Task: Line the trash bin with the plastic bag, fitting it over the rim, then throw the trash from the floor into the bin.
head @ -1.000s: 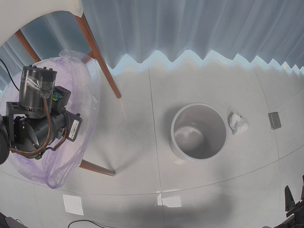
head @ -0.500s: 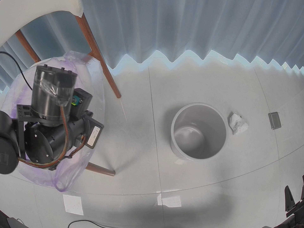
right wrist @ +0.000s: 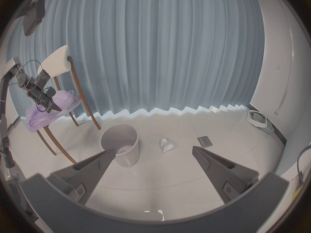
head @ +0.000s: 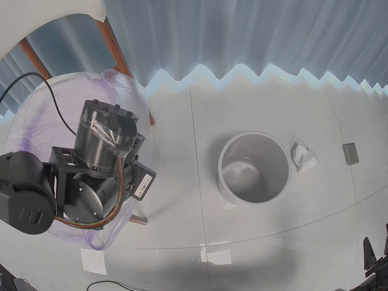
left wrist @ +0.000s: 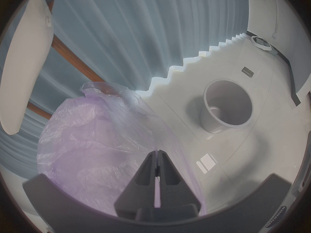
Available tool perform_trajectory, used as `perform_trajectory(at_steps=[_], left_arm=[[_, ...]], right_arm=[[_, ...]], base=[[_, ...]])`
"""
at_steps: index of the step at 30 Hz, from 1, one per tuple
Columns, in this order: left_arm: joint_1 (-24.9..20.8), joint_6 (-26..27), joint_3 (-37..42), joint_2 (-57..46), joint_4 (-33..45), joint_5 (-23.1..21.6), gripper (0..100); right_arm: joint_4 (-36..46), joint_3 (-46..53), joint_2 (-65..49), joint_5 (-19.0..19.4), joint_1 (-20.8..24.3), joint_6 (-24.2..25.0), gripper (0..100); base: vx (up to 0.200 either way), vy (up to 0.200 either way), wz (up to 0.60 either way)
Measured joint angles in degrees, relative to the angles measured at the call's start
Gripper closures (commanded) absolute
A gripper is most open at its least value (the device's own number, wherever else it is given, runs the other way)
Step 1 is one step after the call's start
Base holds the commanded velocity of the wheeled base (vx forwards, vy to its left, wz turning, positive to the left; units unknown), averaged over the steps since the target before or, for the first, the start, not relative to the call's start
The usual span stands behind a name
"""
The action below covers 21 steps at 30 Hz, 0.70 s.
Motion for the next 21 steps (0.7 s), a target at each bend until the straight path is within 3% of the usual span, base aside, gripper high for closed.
perform_trajectory(at_steps=[11,12,21], left_arm=[[0.7,0.1,0.0,-0.9,0.0,0.3,100],[0.7,0.2,0.0,-1.2,0.0,0.3,0],[-1.4,1.2,-0.1,-3.1,-0.5,0.6,0]], right_arm=[[0.0,0.0,0.0,0.0,0.0,0.0,0],[0.0,0.0,0.0,0.0,0.0,0.0,0],[0.0,0.0,0.0,0.0,0.0,0.0,0]], base=[[0.0,0.0,0.0],[0.0,0.0,0.0],[0.0,0.0,0.0]])
